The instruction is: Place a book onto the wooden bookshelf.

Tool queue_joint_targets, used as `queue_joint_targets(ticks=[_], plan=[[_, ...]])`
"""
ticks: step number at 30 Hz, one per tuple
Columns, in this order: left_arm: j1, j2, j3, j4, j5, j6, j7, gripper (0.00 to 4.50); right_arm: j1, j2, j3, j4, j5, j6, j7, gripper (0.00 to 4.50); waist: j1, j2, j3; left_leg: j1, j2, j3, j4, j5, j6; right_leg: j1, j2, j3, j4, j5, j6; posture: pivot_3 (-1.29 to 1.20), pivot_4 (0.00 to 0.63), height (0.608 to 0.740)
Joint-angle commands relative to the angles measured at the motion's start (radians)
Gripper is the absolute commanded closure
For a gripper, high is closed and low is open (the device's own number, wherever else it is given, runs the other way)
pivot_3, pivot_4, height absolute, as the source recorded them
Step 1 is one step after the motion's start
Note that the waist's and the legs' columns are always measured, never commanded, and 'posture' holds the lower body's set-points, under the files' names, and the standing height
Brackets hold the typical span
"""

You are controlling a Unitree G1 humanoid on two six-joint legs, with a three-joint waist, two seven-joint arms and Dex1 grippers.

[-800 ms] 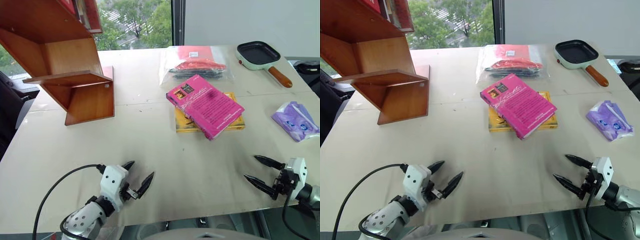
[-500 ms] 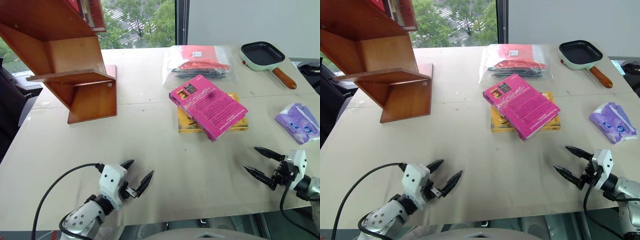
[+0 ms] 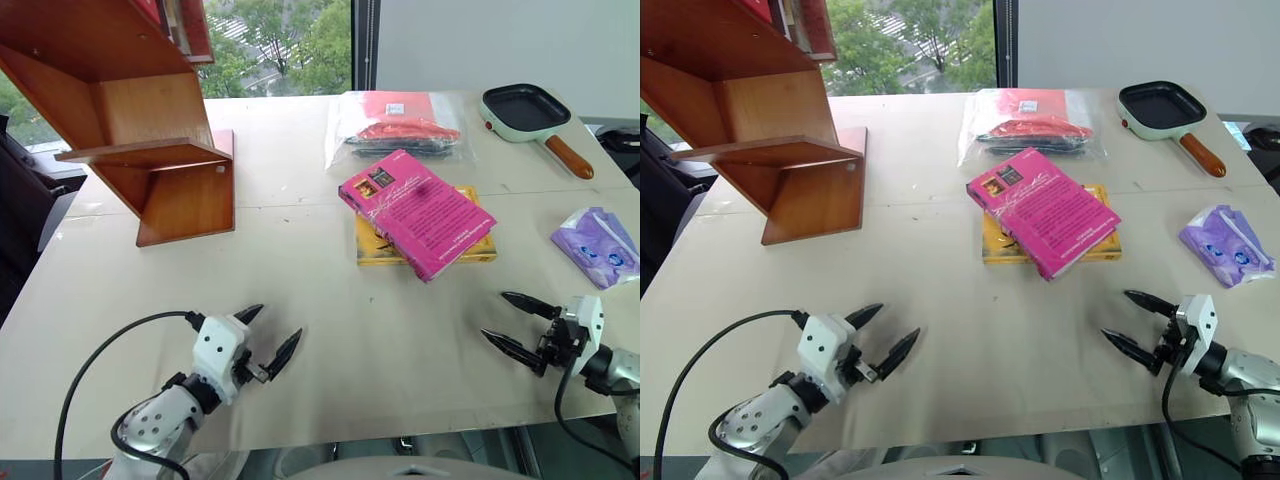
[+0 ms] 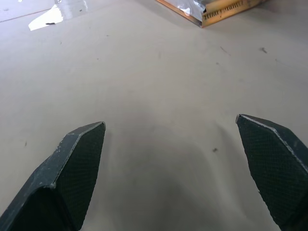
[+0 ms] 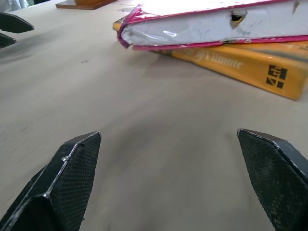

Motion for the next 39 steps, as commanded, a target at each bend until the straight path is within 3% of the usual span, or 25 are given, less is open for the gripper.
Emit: queue_joint_targets(ticks=[1, 6, 12, 13, 14, 17, 20, 21, 24, 31, 39], plan=[[-0.004, 0.024, 0.004, -0.031, -0.016, 0.008, -0.02, 0.02, -0.01, -0.006, -0.017, -0.024, -0.014, -0.009, -0.039, 0.0, 0.0, 0.0, 0.0, 0.0, 0.0, 0.0, 0.0, 0.0, 0.0, 0.0, 0.0, 0.0, 0.0, 0.0, 0.0, 0.0, 0.15, 0.735], [-0.051, 0.049, 0.021, 0.001, -0.017, 0.016, -0.029, 0.02, -0.014, -0.034, -0.033, -0.032, -0.023, 0.04, -0.088, 0.0, 0.001, 0.0, 0.0, 0.0, 0.0, 0.0, 0.0, 0.0, 0.0, 0.0, 0.0, 0.0, 0.0, 0.0, 0.0, 0.0, 0.15, 0.735], [-0.189, 0.204, 0.112, -0.009, -0.17, 0.118, -0.169, 0.02, -0.166, -0.145, -0.105, 0.022, 0.032, 0.186, -0.142, 0.0, -0.003, 0.001, 0.001, 0.001, 0.0, 0.001, 0.001, 0.0, 0.0, 0.0, 0.001, -0.002, 0.001, 0.002, -0.002, 0.0, 0.15, 0.735], [-0.215, 0.233, 0.129, -0.017, -0.208, 0.148, -0.193, 0.0, -0.21, -0.157, -0.107, 0.041, 0.031, 0.196, -0.148, 0.51, -0.003, 0.001, 0.001, 0.001, 0.0, 0.001, 0.001, 0.0, 0.0, 0.0, 0.001, -0.002, 0.001, 0.002, -0.002, 0.0, 0.15, 0.735], [-0.233, 0.258, 0.142, -0.026, -0.246, 0.181, -0.212, 0.0, -0.247, -0.162, -0.109, 0.058, 0.03, 0.2, -0.154, 0.52, -0.003, 0.001, 0.0, 0.002, 0.0, 0.001, 0.001, 0.0, 0.0, 0.0, 0.002, -0.002, 0.001, 0.002, -0.002, 0.0, 0.15, 0.735], [-0.286, 0.357, 0.168, -0.066, -0.345, 0.252, -0.307, 0.0, -0.389, -0.176, -0.087, 0.148, 0.003, 0.213, -0.164, 1.65, -0.011, -0.002, 0.002, 0.001, 0.002, 0.002, 0.001, 0.0, 0.0, 0.0, 0.005, -0.002, 0.001, 0.003, -0.002, 0.0, 0.15, 0.735], [-0.368, 0.425, 0.189, -0.08, -0.41, 0.301, -0.337, 0.0, -0.562, -0.175, -0.034, 0.31, -0.061, 0.204, -0.166, 3.05, -0.015, -0.002, 0.002, 0.001, 0.002, 0.003, 0.001, 0.0, 0.0, -0.001, 0.007, -0.002, 0.001, 0.003, -0.002, 0.0, 0.15, 0.735], [-0.406, 0.453, 0.198, -0.076, -0.422, 0.314, -0.351, 0.0, -0.655, -0.168, -0.001, 0.409, -0.1, 0.189, -0.163, 3.71, -0.016, -0.002, 0.002, 0.001, 0.002, 0.003, 0.001, 0.0, 0.0, -0.001, 0.006, -0.002, 0.001, 0.004, 0.0, 0.0, 0.15, 0.735], [-0.479, 0.5, 0.212, -0.056, -0.438, 0.342, -0.363, 0.0, -0.851, -0.145, 0.071, 0.653, -0.196, 0.117, -0.159, 4.39, -0.025, -0.002, 0.004, -0.001, 0.001, 0.007, 0.0, 0.001, 0.0, -0.004, 0.006, 0.002, 0.0, 0.006, 0.002, 0.0, 0.15, 0.735], [-0.544, 0.503, 0.229, -0.052, -0.472, 0.419, -0.313, 0.0, -1.111, -0.062, 0.16, 1.017, -0.339, -0.022, -0.133, 4.39, -0.031, -0.003, 0.005, -0.001, 0.001, 0.012, -0.001, 0.003, -0.005, -0.007, 0.006, 0.009, -0.001, 0.006, 0.002, 0.0, 0.15, 0.735], [-0.523, 0.474, 0.323, -0.105, -0.608, 0.539, -0.213, 0.0, -1.202, -0.001, 0.165, 1.119, -0.395, -0.073, -0.097, 4.39, -0.029, -0.003, 0.005, -0.005, 0.001, 0.012, -0.002, 0.003, -0.005, -0.011, 0.001, 0.012, 0.0, 0.007, 0.004, 0.0, 0.15, 0.735]])
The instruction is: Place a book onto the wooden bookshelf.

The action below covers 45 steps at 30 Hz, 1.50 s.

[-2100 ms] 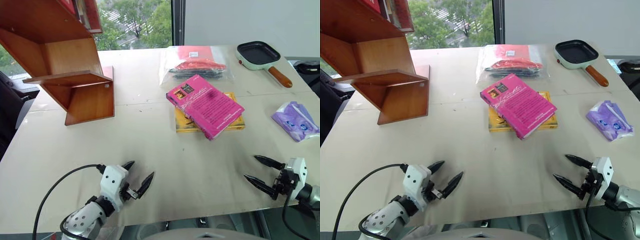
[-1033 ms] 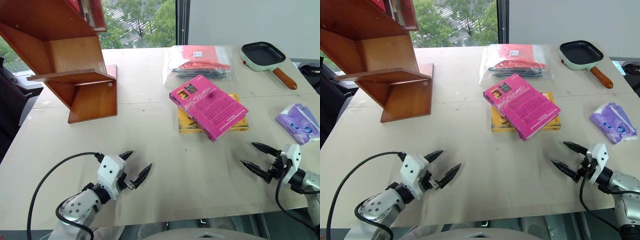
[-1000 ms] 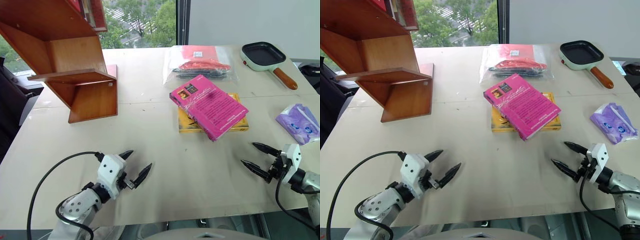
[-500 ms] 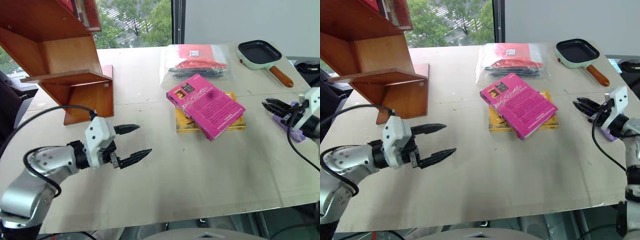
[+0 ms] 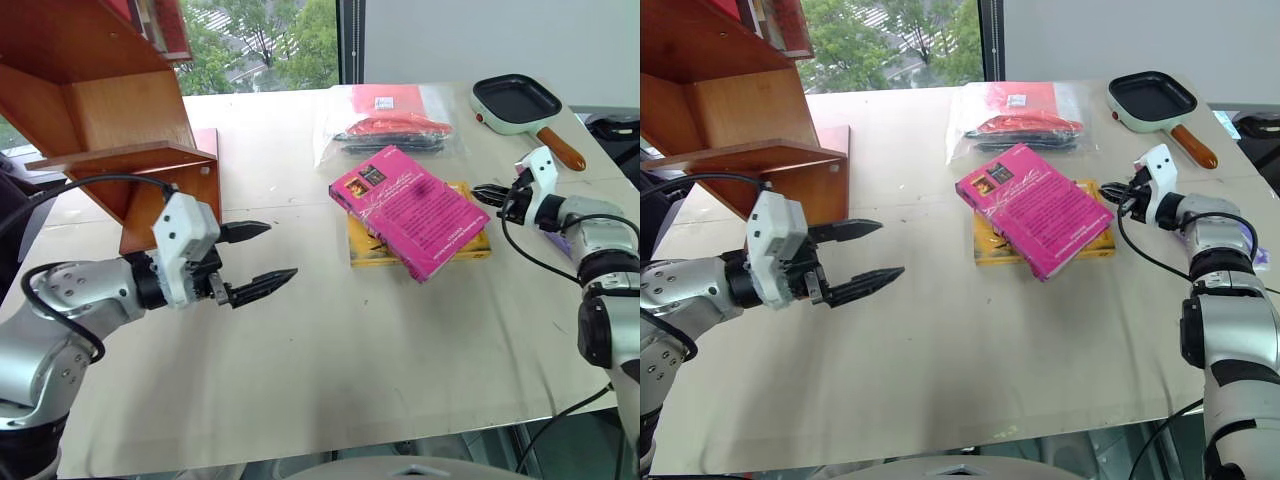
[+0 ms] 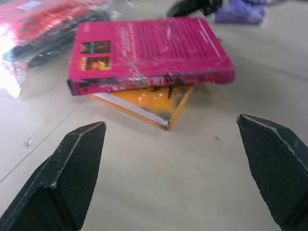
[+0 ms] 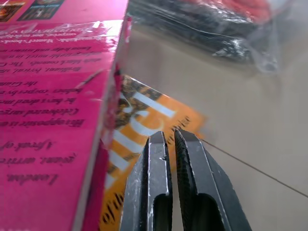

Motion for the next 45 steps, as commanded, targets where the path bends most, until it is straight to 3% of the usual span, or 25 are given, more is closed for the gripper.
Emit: queue_joint_targets(ticks=[1, 15, 30, 45], plan=[[0.006, 0.011, 0.055, -0.053, -0.05, 0.023, 0.015, 0.0, -0.047, 0.002, -0.008, 0.006, -0.013, -0.029, 0.02, 4.39, -0.001, 0.0, 0.0, 0.0, 0.0, 0.0, 0.0, 0.0, 0.0, 0.0, 0.0, 0.0, 0.0, 0.0, 0.0, 0.0, 0.15, 0.735], [0.065, -0.005, 0.035, -0.073, -0.021, 0.015, 0.021, 0.0, -0.051, 0.1, 0.009, -0.025, -0.033, -0.085, 0.178, 4.39, -0.008, 0.0, 0.0, 0.001, 0.0, 0.001, 0.0, 0.0, 0.0, 0.0, 0.001, 0.001, 0.001, 0.0, 0.0, 0.0, 0.15, 0.735], [0.117, -0.026, 0.029, -0.09, 0.005, -0.002, 0.022, 0.0, -0.036, 0.144, 0.011, -0.041, -0.036, -0.101, 0.204, 4.39, -0.021, 0.0, 0.0, 0.001, 0.0, 0.0, 0.0, 0.0, 0.0, 0.0, 0.0, 0.001, 0.001, 0.0, 0.0, 0.0, 0.15, 0.735], [0.241, -0.034, 0.117, -0.078, 0.111, -0.078, -0.001, 0.0, -0.048, 0.177, 0.015, -0.028, -0.041, -0.112, 0.23, 4.39, -0.025, 0.0, 0.0, 0.001, 0.0, 0.0, -0.001, 0.0, 0.0, 0.0, 0.0, 0.001, 0.001, 0.0, 0.0, 0.0, 0.15, 0.735]])
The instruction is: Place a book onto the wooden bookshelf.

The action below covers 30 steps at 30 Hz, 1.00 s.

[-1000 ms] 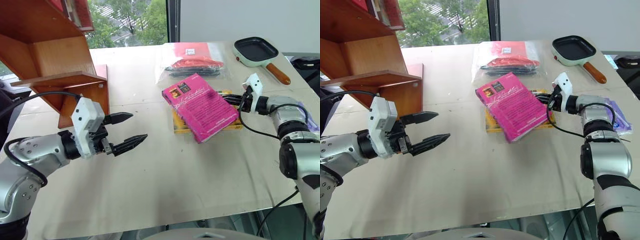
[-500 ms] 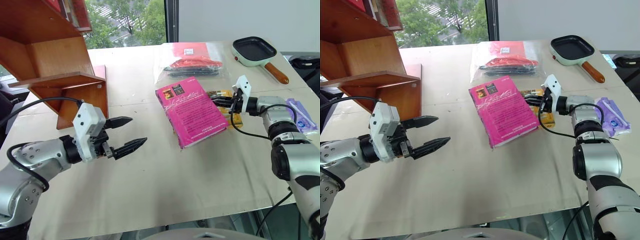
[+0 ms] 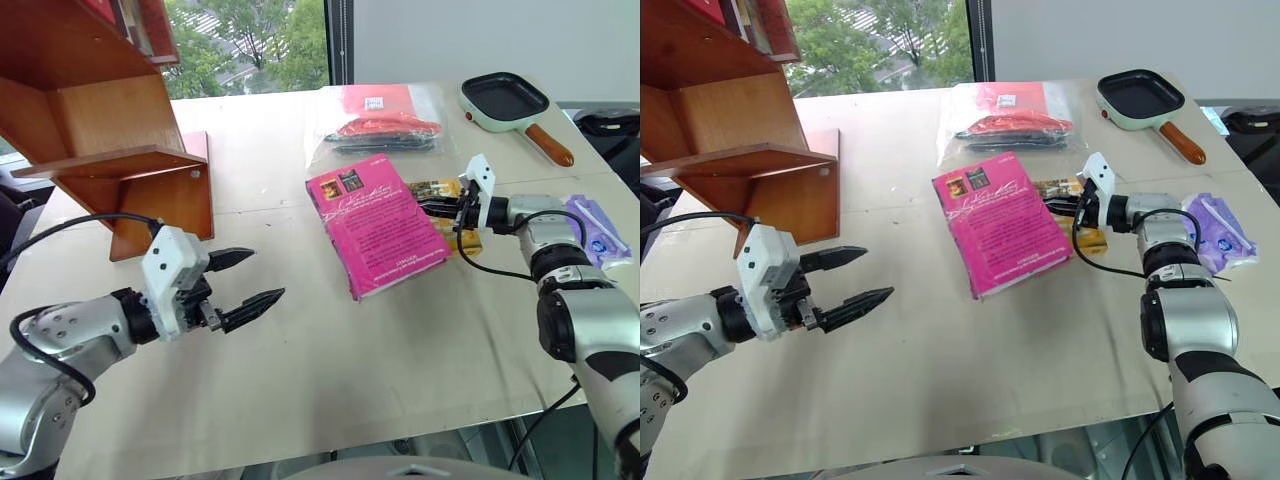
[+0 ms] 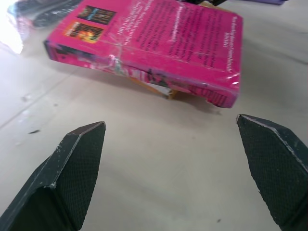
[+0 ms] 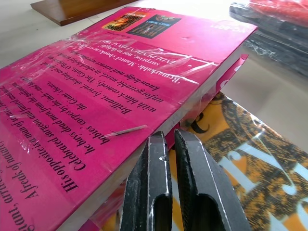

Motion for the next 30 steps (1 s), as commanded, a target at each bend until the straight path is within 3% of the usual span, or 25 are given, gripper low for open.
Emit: queue_joint_targets(ticks=[1, 12, 18, 21, 24, 26, 30], plan=[[0.008, 0.001, 0.045, -0.013, 0.005, -0.027, -0.013, 0.0, -0.024, 0.006, -0.003, -0.016, 0.001, -0.025, 0.011, 4.39, 0.0, 0.0, 0.0, 0.0, 0.0, 0.0, 0.0, 0.0, 0.0, 0.0, 0.0, 0.0, 0.0, 0.0, 0.0, 0.0, 0.15, 0.735], [0.027, -0.003, 0.065, -0.013, 0.005, -0.033, -0.016, 0.0, -0.023, 0.017, -0.011, -0.01, 0.0, -0.039, -0.017, 4.39, 0.0, 0.0, 0.0, 0.0, 0.0, 0.0, 0.0, 0.0, 0.0, 0.0, 0.0, 0.0, 0.0, 0.0, 0.0, 0.0, 0.15, 0.735], [0.046, -0.024, 0.036, 0.019, 0.051, -0.038, 0.005, 0.0, 0.005, -0.082, -0.027, -0.021, 0.011, -0.018, 0.001, 4.39, 0.005, 0.0, 0.0, 0.0, 0.0, 0.0, 0.0, 0.0, 0.0, 0.0, -0.001, 0.0, 0.0, 0.0, 0.0, 0.0, 0.15, 0.735], [0.038, -0.05, 0.034, 0.074, 0.048, -0.033, 0.018, 0.0, 0.058, -0.182, -0.044, -0.082, 0.04, 0.02, 0.067, 4.39, 0.009, 0.0, 0.0, 0.0, -0.001, 0.0, 0.0, 0.0, 0.0, 0.0, -0.001, -0.001, -0.001, 0.0, 0.0, 0.0, 0.15, 0.735], [0.006, -0.079, -0.001, 0.121, 0.025, -0.024, 0.009, 0.0, 0.132, -0.257, -0.055, -0.219, 0.089, 0.103, 0.149, 3.54, 0.012, 0.0, 0.0, -0.001, 0.0, 0.0, 0.0, 0.0, 0.0, 0.0, -0.001, -0.001, -0.001, 0.0, 0.0, 0.0, 0.15, 0.735], [-0.057, -0.113, -0.057, 0.175, -0.033, 0.017, -0.005, 0.0, 0.277, -0.319, -0.097, -0.505, 0.187, 0.248, 0.18, 2.4, 0.014, 0.0, 0.0, 0.0, 0.0, 0.0, 0.0, -0.003, 0.004, 0.0, -0.001, -0.001, 0.0, 0.0, 0.0, 0.0, 0.15, 0.735], [-0.198, -0.175, -0.108, 0.337, -0.081, 0.08, 0.006, 0.0, 0.59, -0.4, -0.195, -1.071, 0.356, 0.536, 0.085, 0.69, 0.03, 0.001, -0.001, 0.0, 0.0, -0.003, 0.001, -0.003, 0.005, 0.0, -0.001, -0.003, 0.002, 0.0, 0.0, 0.0, 0.15, 0.735]])
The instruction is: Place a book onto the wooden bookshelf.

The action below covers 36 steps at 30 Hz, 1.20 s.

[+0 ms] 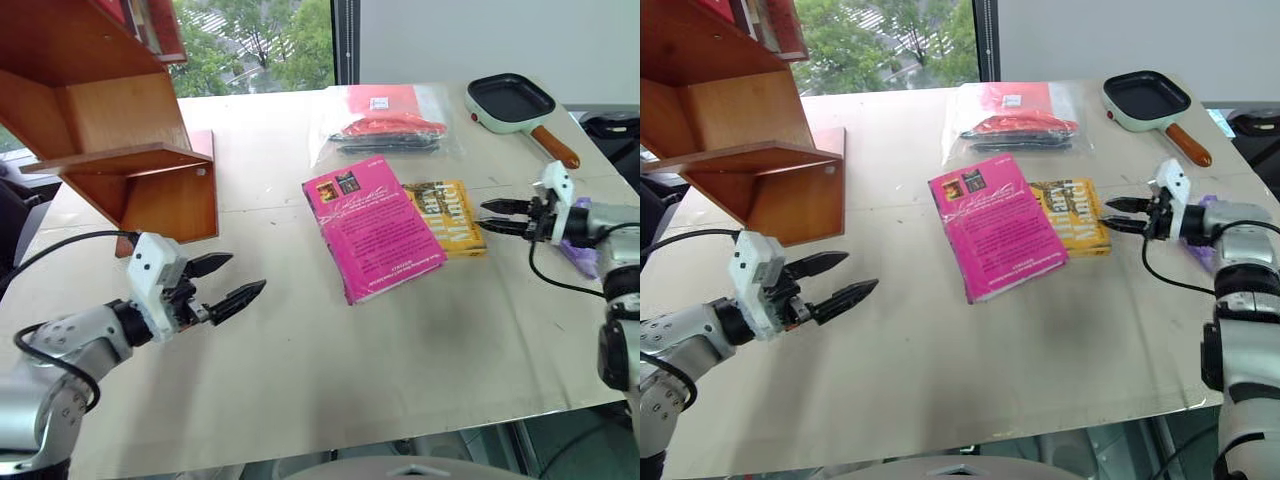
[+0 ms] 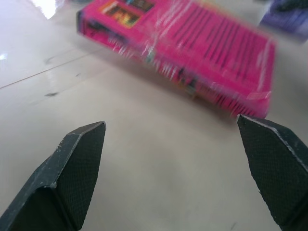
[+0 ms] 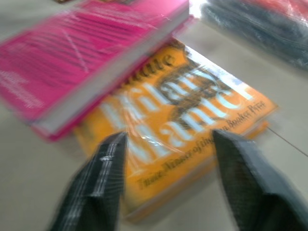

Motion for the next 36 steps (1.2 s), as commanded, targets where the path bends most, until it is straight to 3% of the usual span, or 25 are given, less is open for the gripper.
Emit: queue_joint_targets(ticks=[1, 6, 10, 14, 17, 22, 29, 32, 36], plan=[[-0.105, -0.04, -0.03, 0.134, -0.058, 0.058, 0.005, 0.0, 0.204, -0.068, -0.109, -0.473, 0.164, 0.252, -0.085, 0.17, 0.001, 0.0, 0.0, 0.0, 0.0, 0.0, 0.0, 0.0, 0.0, 0.0, 0.0, 0.0, 0.001, 0.0, 0.0, 0.0, 0.15, 0.735], [-0.294, -0.171, -0.095, 0.337, -0.133, 0.19, 0.023, 0.0, 0.498, -0.095, -0.332, -0.965, 0.396, 0.537, -0.276, 0.08, 0.012, -0.002, 0.0, 0.001, -0.001, 0.0, 0.003, 0.0, 0.0, 0.0, 0.0, 0.0, 0.006, 0.0, 0.0, 0.0, 0.15, 0.735], [-0.426, -0.276, -0.104, 0.506, -0.175, 0.294, 0.083, 0.0, 0.626, -0.1, -0.519, -1.173, 0.616, 0.714, -0.416, 0.08, 0.019, -0.005, -0.001, 0.002, -0.001, 0.002, 0.006, 0.0, 0.001, 0.002, 0.002, -0.001, 0.006, 0.0, 0.002, 0.0, 0.15, 0.735], [-0.545, -0.375, -0.091, 0.686, -0.189, 0.379, 0.144, 0.0, 0.749, -0.067, -0.648, -1.302, 0.725, 0.74, -0.529, 0.08, 0.024, -0.01, -0.003, 0.003, -0.001, 0.001, 0.009, 0.0, 0.001, 0.004, 0.006, -0.002, 0.007, 0.0, 0.002, 0.0, 0.15, 0.735], [-0.648, -0.445, -0.056, 0.873, -0.191, 0.416, 0.194, 0.0, 0.855, -0.048, -0.7, -1.362, 0.724, 0.723, -0.549, 0.08, 0.025, -0.012, -0.004, 0.003, -0.001, 0.001, 0.011, 0.0, 0.001, 0.006, 0.006, -0.003, 0.007, 0.0, 0.002, 0.0, 0.15, 0.735], [-0.767, -0.505, -0.02, 1.097, -0.162, 0.43, 0.203, 0.0, 0.911, -0.029, -0.704, -1.404, 0.75, 0.664, -0.59, 0.08, 0.027, -0.012, -0.005, 0.004, -0.002, 0.0, 0.016, 0.0, 0.002, 0.009, 0.006, -0.004, 0.006, 0.001, 0.004, 0.0, 0.15, 0.735], [-0.843, -0.515, -0.078, 1.21, -0.086, 0.485, 0.107, 0.0, 0.981, -0.007, -0.708, -1.426, 0.727, 0.557, -0.594, 0.08, 0.026, -0.013, -0.005, 0.004, -0.003, 0.0, 0.015, 0.0, 0.002, 0.009, 0.006, -0.003, 0.006, 0.001, 0.005, 0.0, 0.15, 0.735], [-0.854, -0.499, -0.073, 1.236, -0.067, 0.495, 0.079, 0.77, 1.002, -0.01, -0.707, -1.425, 0.732, 0.533, -0.601, 0.0, 0.026, -0.012, -0.005, 0.004, -0.003, 0.0, 0.015, 0.0, 0.002, 0.009, 0.005, -0.003, 0.006, 0.001, 0.005, 0.0, 0.15, 0.735], [-0.85, -0.474, -0.062, 1.232, -0.058, 0.525, 0.046, 2.54, 1.013, -0.019, -0.687, -1.419, 0.735, 0.508, -0.606, 0.0, 0.024, -0.012, -0.005, 0.004, -0.003, 0.0, 0.015, 0.0, 0.002, 0.009, 0.005, -0.003, 0.006, 0.001, 0.006, 0.0, 0.15, 0.735]])
